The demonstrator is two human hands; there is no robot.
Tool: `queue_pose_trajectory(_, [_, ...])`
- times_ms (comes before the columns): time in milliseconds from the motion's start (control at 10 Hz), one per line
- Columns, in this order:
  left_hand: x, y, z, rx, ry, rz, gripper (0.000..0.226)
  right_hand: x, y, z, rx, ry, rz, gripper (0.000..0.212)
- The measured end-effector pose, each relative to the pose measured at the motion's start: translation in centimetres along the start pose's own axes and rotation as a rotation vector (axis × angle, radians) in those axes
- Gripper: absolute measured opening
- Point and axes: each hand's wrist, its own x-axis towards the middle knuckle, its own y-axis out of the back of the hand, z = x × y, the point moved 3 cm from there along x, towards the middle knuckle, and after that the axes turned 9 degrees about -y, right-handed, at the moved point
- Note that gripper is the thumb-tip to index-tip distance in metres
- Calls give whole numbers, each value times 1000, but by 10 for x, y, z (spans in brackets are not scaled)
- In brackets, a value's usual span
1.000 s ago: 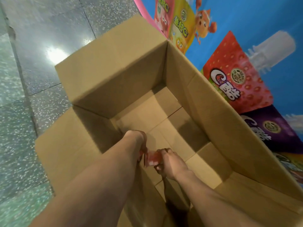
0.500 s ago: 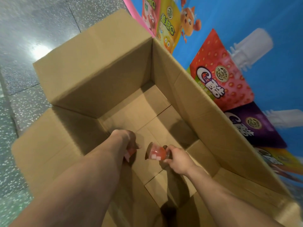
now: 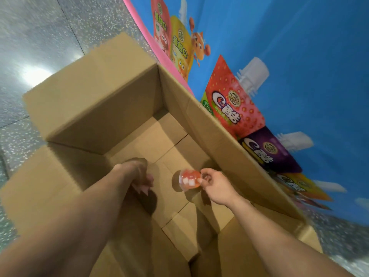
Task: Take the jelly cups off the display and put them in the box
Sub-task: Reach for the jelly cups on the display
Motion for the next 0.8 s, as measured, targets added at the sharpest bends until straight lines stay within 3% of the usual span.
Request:
queue_pose_trajectory(100, [-36, 16, 8, -163, -111, 97, 33, -29, 21, -8, -5, 9, 53, 42])
queue_pose_trajectory(300, [-140, 51, 36, -66, -187, 270, 64, -127, 71, -51, -76, 48, 158, 26])
queue_pose_trajectory(500, [-283, 94, 87, -21, -381, 423, 61, -262, 143, -112, -156, 96, 259, 27])
queue_pose_trajectory(700, [-443, 141, 153, -141, -520, 505, 79, -414, 233, -160, -115, 167, 341, 16])
queue_pose_trajectory(800, [-521, 158, 189, -189, -588, 506, 65, -490, 278, -175, -67, 195, 371, 13])
